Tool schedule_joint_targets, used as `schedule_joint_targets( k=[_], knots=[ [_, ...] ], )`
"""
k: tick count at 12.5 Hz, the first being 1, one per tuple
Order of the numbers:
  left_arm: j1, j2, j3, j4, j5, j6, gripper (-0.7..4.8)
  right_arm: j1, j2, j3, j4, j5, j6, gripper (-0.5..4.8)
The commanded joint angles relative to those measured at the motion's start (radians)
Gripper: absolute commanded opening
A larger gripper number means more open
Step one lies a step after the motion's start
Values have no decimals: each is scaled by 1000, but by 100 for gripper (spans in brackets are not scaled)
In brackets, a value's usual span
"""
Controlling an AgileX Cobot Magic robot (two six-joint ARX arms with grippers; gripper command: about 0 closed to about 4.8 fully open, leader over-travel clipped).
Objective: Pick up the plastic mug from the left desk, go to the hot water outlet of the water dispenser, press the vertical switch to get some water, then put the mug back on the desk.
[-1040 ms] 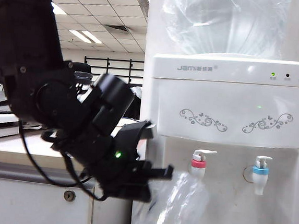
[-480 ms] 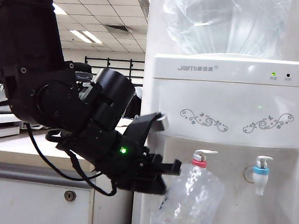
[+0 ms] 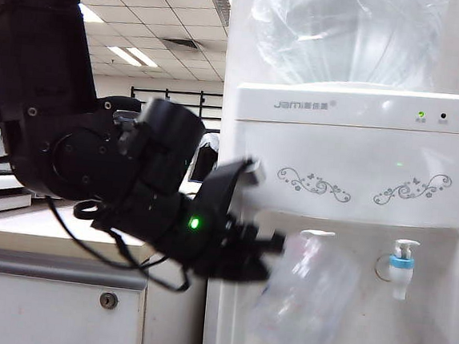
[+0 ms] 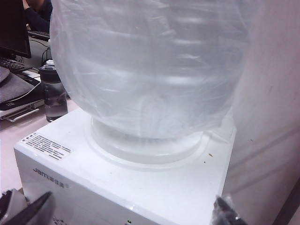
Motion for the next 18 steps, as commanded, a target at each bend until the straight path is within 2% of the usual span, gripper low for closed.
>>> schedule_joint_targets(
  k=[1,7,10,11,15,18],
  knots=[
    [-9,-11,-13,99,91,40,-6,1,-1,3,19,2,-3,440],
    [-31,-11,-62,156,145,40,-6,0,-1,3,19,3,-3,440],
    [-32,-11,-69,168,225,40,-6,1,-1,3,19,5,-3,440],
    [-32,-12,-69,187,223,39,-6,0,-1,3,19,5,-3,440],
    [-32,-13,-68,416,177,36,-6,0,-1,3,18,6,-34,440],
    [-31,-13,-66,451,180,29,-6,-1,-1,3,18,11,-38,440]
  ],
)
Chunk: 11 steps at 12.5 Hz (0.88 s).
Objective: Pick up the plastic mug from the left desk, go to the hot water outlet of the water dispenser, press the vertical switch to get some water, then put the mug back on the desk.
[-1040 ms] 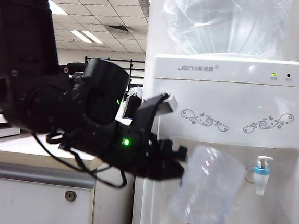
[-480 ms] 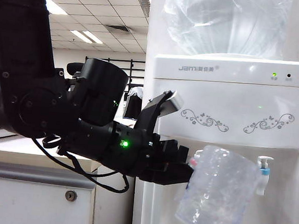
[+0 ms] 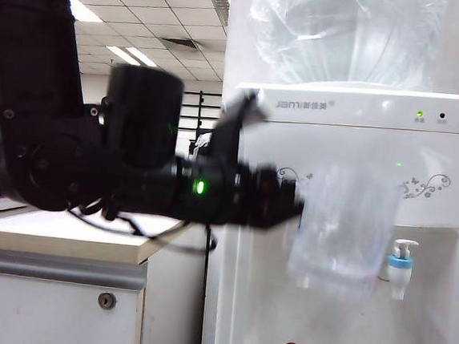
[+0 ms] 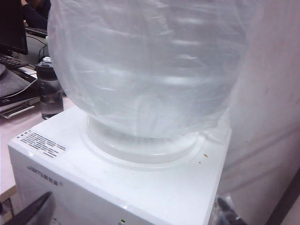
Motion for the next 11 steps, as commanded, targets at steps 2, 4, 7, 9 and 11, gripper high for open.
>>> schedule_joint_targets(
  k=[2,4,7,9,11],
  knots=[
    [-2,-6,4,58,8,-8,-6,0,-1,3,17,26,-17,440],
    [-2,-6,4,97,15,-22,-6,-1,0,3,17,27,-25,440],
    [-2,-5,4,148,34,-72,-6,0,3,3,17,27,-24,440],
    [-2,-5,4,150,42,-72,-6,0,3,3,18,27,-25,440],
    [-2,-5,3,150,64,-72,-6,-1,3,3,18,27,-40,440]
  ],
)
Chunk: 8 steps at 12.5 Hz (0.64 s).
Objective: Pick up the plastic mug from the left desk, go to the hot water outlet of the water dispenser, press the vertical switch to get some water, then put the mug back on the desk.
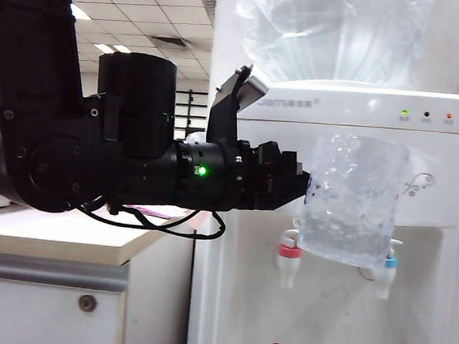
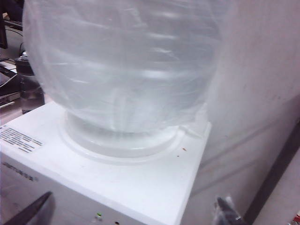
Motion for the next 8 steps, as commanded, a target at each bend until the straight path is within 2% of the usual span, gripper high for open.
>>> schedule_joint_targets(
  k=[1,5,8],
  knots=[
    [-1,-7,3,32,45,-7,-6,0,0,3,18,2,-36,440],
    [-8,-7,0,34,138,-12,-6,0,0,3,18,1,-52,440],
    [-8,-7,0,31,180,-74,-6,1,0,3,19,1,-51,440]
  ],
)
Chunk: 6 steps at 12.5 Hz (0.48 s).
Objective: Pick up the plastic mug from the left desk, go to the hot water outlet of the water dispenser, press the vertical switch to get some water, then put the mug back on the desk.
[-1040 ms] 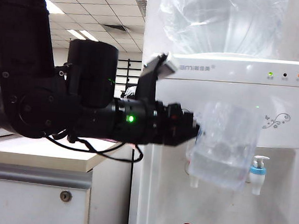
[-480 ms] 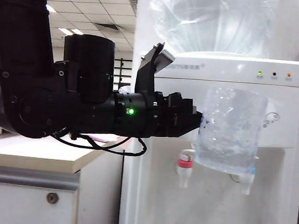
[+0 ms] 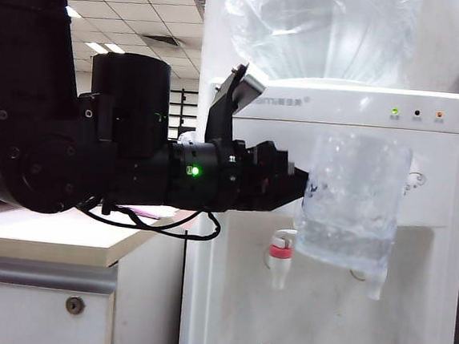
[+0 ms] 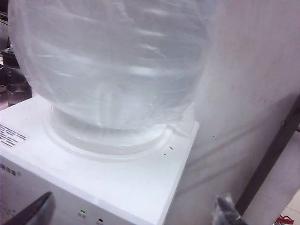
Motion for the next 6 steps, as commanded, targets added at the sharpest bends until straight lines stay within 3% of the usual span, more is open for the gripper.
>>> schedule_joint_targets(
  k=[1,6],
  knots=[
    [-10,-5,13,3,82,-64,-6,1,-1,3,23,1,-2,440],
    [-9,-5,14,-22,97,-60,-6,2,-2,3,40,-7,-1,440]
  ],
)
